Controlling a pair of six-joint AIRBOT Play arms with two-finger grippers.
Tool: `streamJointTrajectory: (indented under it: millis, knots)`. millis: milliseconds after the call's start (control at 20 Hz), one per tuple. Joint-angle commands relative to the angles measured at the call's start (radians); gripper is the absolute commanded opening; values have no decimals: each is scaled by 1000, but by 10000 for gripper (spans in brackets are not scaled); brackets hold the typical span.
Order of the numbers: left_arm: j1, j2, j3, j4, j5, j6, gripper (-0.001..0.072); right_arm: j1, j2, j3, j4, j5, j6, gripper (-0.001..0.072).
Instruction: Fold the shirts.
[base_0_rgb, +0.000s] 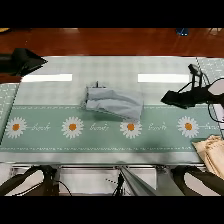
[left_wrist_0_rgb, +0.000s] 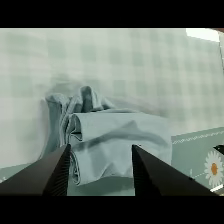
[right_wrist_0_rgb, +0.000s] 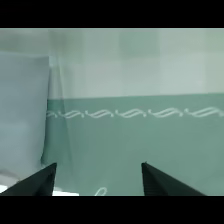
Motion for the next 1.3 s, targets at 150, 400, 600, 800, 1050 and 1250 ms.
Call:
streamJointTrajectory:
  millis: [150,400,600,800,1050,1250]
  knots:
    - [0,0,0,72,-53,3,457,101,-218,-55,390,-135,-91,613]
    - [0,0,0,71,-53,2,456,251,-306,-54,523,-338,-81,594]
    - [0,0,0,71,-53,2,456,270,-310,-39,537,-383,-89,82]
    - [0,0,0,71,-52,2,456,187,-250,51,454,-158,-169,27]
    - [0,-17,0,71,-36,2,455,-49,27,245,69,178,-31,27]
    - [0,-50,0,71,-36,2,456,-323,231,382,19,380,-1,27]
